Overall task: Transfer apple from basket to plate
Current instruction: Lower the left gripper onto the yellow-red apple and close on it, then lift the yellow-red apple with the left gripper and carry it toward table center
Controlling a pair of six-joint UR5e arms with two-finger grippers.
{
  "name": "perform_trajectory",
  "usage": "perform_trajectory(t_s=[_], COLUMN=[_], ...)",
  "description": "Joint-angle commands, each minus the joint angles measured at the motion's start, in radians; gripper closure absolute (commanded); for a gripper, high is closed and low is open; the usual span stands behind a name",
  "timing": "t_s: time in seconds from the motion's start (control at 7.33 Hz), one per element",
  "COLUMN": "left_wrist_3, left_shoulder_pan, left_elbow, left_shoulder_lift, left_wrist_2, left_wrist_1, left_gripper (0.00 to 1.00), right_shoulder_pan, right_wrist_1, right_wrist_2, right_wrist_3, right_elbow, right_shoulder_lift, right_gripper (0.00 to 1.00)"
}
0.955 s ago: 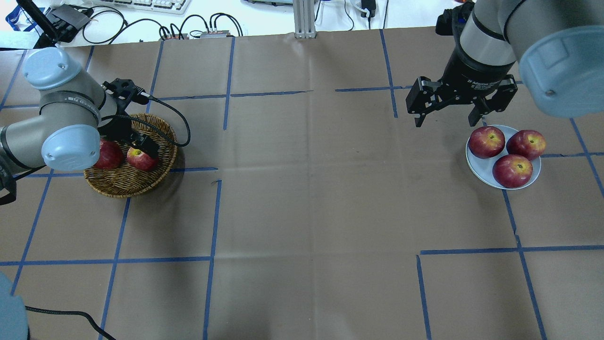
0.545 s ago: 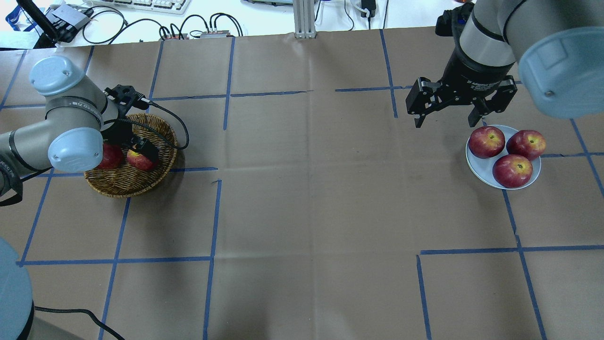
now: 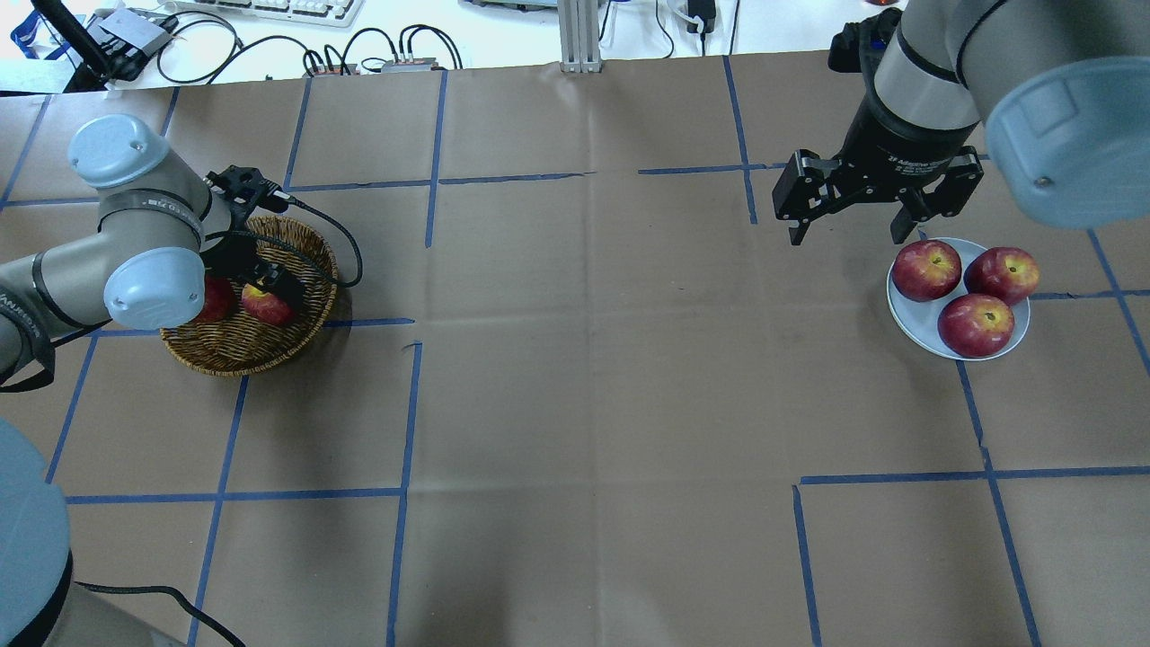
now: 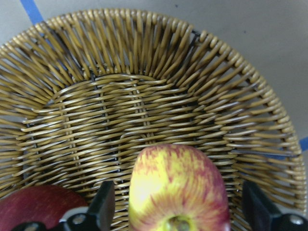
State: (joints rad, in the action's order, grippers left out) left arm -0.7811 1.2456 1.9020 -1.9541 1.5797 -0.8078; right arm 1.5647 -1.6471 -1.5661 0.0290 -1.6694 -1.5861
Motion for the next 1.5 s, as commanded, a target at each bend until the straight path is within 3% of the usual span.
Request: perform_trajectory(t_s=[0.0, 0.27, 0.68, 0.95, 1.36], left_wrist_3=[0.000, 0.002, 0.176, 0.413, 0.830], left_shoulder_pan=[0.000, 0.000, 0.037, 0.189, 0.468], left_elbow=[0.003, -0.001, -0.001, -0.008, -0.084], left_shoulder_lift=[-0.002, 0.003, 0.101, 0.171, 0.129], left_wrist_2=[0.003, 0.006, 0.000, 0.002, -0.001], left_wrist_1=[0.001, -0.001, -0.092, -0.161, -0.208], left_gripper=[0.33, 0.41, 0.41, 0.42, 0.43], right_shoulder_pan=[0.000, 0.000, 0.000, 0.000, 0.000], right_wrist_1=[-0.002, 0.000, 0.000, 0.000, -0.002], right_wrist_2=[0.000, 0.000, 0.000, 0.000, 0.000], right_wrist_3=[0.000, 0.002, 0.000, 0.002, 0.000], right_elbow=[0.000, -0.001, -0.001, -0.001, -0.001], right_shoulder_lift=[0.000, 0.000, 0.000, -0.002, 0.000], right_gripper=[0.00, 0.00, 0.00, 0.00, 0.00])
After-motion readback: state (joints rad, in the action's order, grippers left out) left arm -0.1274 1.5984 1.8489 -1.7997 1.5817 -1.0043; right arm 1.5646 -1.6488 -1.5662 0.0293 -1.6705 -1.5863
